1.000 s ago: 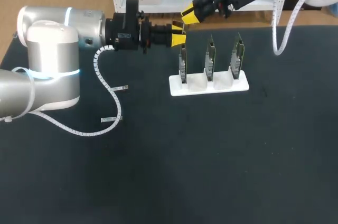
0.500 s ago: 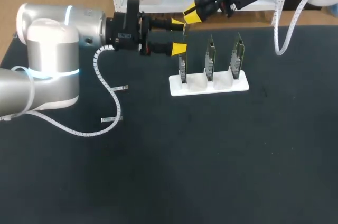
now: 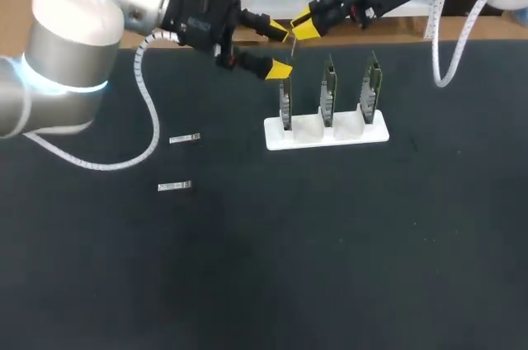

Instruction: Pick up the optical module with the left hand, and insert it into the network port with the right hand.

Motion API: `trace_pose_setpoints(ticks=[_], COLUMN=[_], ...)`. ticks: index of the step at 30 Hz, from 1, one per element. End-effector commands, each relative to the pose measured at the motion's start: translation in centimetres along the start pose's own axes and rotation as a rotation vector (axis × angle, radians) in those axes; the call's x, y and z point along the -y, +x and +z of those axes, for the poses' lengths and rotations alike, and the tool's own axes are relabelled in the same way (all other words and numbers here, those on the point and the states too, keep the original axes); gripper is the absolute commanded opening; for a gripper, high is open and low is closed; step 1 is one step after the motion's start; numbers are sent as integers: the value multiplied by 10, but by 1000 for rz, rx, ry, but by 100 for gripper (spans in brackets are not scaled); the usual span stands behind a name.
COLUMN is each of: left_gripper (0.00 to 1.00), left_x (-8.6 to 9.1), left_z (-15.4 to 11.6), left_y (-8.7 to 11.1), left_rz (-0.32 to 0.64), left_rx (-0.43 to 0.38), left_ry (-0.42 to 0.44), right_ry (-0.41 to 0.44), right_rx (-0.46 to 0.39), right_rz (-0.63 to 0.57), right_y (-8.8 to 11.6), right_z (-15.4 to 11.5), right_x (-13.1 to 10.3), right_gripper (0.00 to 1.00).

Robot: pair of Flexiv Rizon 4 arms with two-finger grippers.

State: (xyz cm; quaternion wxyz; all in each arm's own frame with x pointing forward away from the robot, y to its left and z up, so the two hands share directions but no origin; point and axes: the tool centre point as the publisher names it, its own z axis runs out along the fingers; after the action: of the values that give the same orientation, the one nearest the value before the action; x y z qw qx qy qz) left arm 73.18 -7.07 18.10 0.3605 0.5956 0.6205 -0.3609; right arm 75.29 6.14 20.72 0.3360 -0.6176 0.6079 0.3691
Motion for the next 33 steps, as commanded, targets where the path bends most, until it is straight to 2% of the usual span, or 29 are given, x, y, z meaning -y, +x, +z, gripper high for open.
trace_pose_setpoints(ticks=[1,11,22,33], left_gripper=[100,100,100,100], left_x=[5,7,-4,-10], left_z=[-3,-11,-11,-9], left_y=[3,20,32,31], left_rz=[-10,-41,-66,-52], left_rx=[-59,-116,-179,-159], left_ry=[-13,-39,-43,-49], right_ry=[0,3,-6,-33], right_rx=[-3,-17,-29,-39], right_rz=[-5,-16,-15,-22], right_y=[-1,-2,-3,-2], right_z=[-1,-2,-2,-1], right_x=[-1,-3,-3,-4], right_gripper=[0,0,0,0])
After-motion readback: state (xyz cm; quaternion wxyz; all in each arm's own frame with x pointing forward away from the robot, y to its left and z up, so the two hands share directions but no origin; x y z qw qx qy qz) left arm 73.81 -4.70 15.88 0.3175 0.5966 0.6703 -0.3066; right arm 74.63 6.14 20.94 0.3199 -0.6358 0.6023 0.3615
